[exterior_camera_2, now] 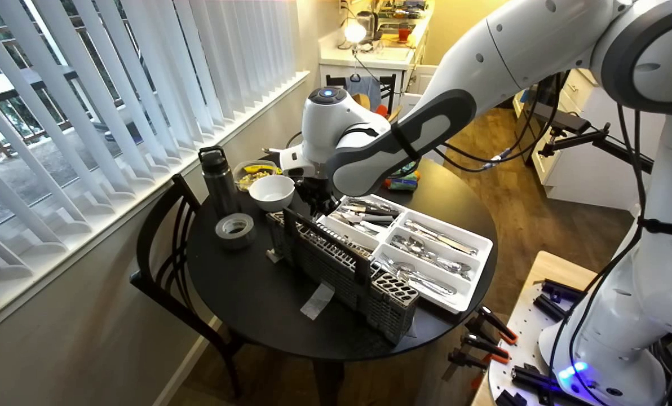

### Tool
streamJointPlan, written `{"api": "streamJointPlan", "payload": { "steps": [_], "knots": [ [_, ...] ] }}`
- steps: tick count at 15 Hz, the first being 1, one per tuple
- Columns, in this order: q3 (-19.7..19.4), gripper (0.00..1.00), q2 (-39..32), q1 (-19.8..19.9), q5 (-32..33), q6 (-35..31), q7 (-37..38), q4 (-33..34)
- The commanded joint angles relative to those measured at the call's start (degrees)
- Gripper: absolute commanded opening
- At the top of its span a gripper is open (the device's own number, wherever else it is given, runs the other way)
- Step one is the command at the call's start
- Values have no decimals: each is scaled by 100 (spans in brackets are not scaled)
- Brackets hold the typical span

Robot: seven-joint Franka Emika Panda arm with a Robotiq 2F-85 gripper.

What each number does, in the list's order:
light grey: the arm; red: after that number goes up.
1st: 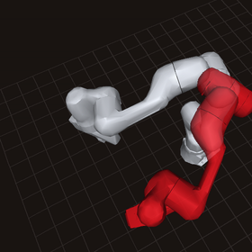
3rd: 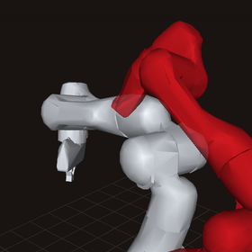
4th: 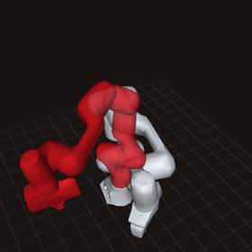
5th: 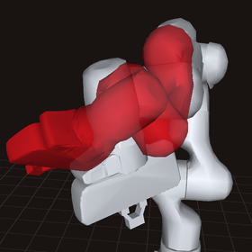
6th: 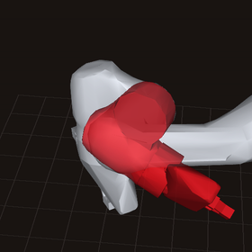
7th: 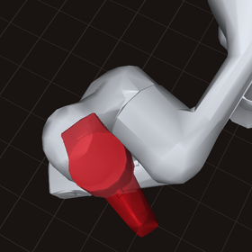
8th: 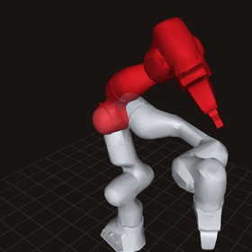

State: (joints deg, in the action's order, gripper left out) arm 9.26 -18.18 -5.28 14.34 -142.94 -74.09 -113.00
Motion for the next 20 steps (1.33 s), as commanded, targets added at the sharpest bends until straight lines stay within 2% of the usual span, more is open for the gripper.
{"api": "streamJointPlan", "payload": {
  "steps": [1,6,11,15,20],
  "knots": [
    [-18,3,37,20,51,-82,-16,-63],
    [-61,3,55,-60,258,-322,86,-68],
    [-90,3,60,-225,755,-718,246,0],
    [-63,3,196,-266,807,-694,230,-123],
    [-200,3,791,-501,1387,-397,809,-365]
  ]
}}
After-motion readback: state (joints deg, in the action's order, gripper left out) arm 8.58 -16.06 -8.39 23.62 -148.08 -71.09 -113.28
